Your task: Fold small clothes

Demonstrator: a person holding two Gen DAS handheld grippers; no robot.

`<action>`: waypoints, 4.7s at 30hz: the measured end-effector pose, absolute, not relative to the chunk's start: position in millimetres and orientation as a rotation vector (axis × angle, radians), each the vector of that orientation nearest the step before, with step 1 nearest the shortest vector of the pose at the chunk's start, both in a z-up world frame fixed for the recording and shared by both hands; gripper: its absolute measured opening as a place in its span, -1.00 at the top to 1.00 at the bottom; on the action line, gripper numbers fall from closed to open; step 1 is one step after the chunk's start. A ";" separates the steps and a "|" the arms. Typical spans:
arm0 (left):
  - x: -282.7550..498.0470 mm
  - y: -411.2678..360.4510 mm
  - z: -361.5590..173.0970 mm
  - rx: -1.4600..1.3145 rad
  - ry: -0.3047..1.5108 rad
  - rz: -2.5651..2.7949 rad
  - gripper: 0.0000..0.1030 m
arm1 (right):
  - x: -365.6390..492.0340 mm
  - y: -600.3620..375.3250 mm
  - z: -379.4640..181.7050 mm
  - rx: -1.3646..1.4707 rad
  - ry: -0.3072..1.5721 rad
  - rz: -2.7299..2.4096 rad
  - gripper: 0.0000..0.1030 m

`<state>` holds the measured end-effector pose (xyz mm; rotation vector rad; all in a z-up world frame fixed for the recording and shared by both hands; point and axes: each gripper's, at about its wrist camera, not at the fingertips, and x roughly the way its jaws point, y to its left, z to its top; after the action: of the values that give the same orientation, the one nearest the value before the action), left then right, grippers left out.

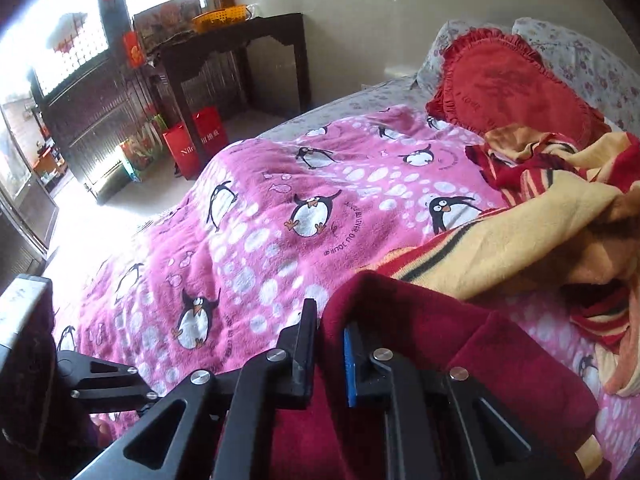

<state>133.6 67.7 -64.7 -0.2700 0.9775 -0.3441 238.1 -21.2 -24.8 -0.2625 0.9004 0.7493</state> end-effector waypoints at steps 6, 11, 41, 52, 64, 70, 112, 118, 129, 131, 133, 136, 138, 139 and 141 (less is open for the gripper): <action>125.1 69.9 -67.5 -0.246 1.004 -0.309 0.48 | 246.4 -30.8 -44.2 -0.155 0.892 0.707 0.70; 108.7 81.4 -43.9 -0.203 0.932 -0.248 0.48 | 189.8 -86.8 -4.7 -0.147 0.819 0.672 -0.12; 125.5 -35.3 -50.7 0.113 0.914 -0.181 -0.25 | 123.7 -271.3 -70.9 -0.006 0.988 0.116 -0.92; 98.0 -53.5 -25.9 0.106 0.865 -0.245 -0.25 | 110.3 -261.6 -80.2 -0.023 0.995 0.043 -1.00; 83.3 -63.2 -18.6 0.105 0.861 -0.264 -0.25 | 116.0 -251.8 -85.9 -0.046 0.945 -0.063 -1.00; 75.5 -67.0 -13.7 0.112 0.855 -0.287 -0.25 | 112.3 -259.9 -72.2 -0.007 0.965 -0.023 -0.86; 83.6 -66.3 -11.2 0.042 0.877 -0.312 -0.25 | 83.5 -417.7 18.0 0.368 0.759 0.151 0.75; 81.7 -57.0 0.5 0.011 0.854 -0.311 -0.25 | 65.2 -391.9 79.4 0.351 0.680 0.292 0.75; 77.3 -17.7 19.2 -0.033 0.802 -0.267 -0.25 | 94.1 -262.9 99.6 0.200 0.734 0.611 0.75; 77.0 -10.0 18.8 -0.036 0.802 -0.254 -0.25 | 106.8 -244.4 87.5 0.186 0.766 0.642 0.75; 77.7 -2.8 15.9 -0.036 0.808 -0.240 -0.25 | 124.1 -219.1 68.9 0.165 0.815 0.667 0.75; 81.0 7.3 8.9 -0.039 0.824 -0.221 -0.25 | 146.1 -198.5 39.2 0.162 0.878 0.681 0.75; 84.4 12.7 3.4 -0.042 0.837 -0.208 -0.25 | 160.7 -188.5 19.9 0.165 0.912 0.678 0.75; 86.7 15.0 0.7 -0.046 0.844 -0.204 -0.25 | 169.0 -182.4 8.0 0.167 0.936 0.679 0.75; 90.9 18.9 -3.2 -0.051 0.853 -0.200 -0.25 | 180.6 -175.0 -9.0 0.172 0.971 0.680 0.75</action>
<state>90.9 18.9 -3.2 -0.0512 0.8531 -0.1999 180.6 -175.0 -9.0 0.1718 0.9712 0.6795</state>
